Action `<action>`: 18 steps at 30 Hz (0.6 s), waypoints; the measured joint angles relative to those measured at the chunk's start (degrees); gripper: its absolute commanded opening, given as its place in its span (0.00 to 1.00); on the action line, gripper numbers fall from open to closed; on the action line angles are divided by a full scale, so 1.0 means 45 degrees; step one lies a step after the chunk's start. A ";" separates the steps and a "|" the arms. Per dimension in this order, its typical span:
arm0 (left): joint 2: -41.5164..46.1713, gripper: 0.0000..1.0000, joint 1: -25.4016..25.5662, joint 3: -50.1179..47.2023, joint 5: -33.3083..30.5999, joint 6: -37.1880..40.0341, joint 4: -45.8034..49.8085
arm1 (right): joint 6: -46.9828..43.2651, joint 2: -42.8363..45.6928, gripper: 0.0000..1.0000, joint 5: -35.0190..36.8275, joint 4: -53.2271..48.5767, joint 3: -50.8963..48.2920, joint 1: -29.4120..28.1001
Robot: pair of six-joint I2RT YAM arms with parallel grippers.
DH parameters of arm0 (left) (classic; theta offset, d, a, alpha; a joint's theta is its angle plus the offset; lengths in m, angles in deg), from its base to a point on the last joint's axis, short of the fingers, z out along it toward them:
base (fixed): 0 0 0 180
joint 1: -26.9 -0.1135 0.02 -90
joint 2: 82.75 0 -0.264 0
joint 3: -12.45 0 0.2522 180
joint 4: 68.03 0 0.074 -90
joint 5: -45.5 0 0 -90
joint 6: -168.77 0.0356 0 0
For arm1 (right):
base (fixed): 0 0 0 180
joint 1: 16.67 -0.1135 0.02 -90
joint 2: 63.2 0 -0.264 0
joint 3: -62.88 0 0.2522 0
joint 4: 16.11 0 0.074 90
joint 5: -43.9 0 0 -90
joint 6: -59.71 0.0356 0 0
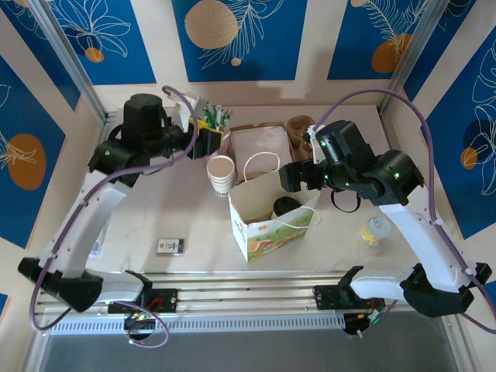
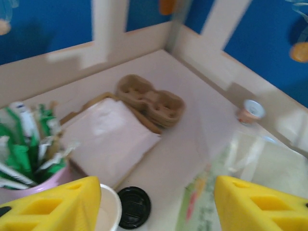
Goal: Pack the takeout coffee
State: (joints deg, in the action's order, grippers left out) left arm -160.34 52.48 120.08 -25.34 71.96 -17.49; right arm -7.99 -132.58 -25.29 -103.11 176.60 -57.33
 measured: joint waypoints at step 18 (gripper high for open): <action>-0.5484 0.33 -0.1438 0.3871 -0.3497 -0.2419 0.1977 | -0.0661 0.0981 0.99 -0.0981 0.0568 -0.1753 0.0675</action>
State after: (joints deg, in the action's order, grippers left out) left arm -185.01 46.01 137.50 -41.08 61.08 -8.60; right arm -10.96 -128.17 -29.70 -100.55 168.71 -54.29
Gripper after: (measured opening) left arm 0.349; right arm 0.992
